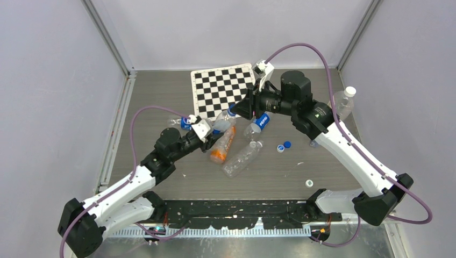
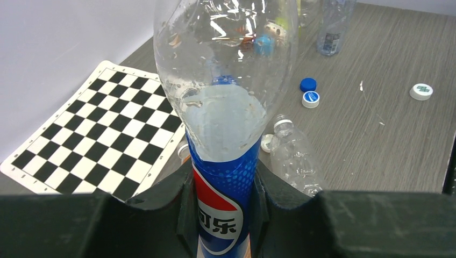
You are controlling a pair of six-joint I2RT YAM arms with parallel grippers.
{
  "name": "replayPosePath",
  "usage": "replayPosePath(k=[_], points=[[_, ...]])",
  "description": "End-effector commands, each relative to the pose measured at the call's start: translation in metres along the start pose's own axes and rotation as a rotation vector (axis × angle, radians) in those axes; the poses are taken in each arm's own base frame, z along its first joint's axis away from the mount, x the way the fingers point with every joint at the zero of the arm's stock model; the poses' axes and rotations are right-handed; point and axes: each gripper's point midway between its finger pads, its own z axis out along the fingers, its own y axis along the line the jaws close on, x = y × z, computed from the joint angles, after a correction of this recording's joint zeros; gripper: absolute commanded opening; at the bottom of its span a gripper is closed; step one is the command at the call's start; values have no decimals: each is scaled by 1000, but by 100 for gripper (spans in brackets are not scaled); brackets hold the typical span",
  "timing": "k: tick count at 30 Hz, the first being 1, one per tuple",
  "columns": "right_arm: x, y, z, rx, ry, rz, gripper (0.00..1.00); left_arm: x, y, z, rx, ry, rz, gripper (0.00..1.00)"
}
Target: Screw on the bottle caps
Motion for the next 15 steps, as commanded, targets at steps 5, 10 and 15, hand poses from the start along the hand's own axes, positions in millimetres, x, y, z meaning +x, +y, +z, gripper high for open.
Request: replayPosePath(k=[5,10,15], points=[[13,-5,3,87,58,53,1,-78,23,4,-110,-196,98,30],[23,-1,8,72,90,34,1,-77,21,8,-99,-172,91,30],[25,-7,14,108,102,70,1,-76,21,9,-102,-169,83,30]])
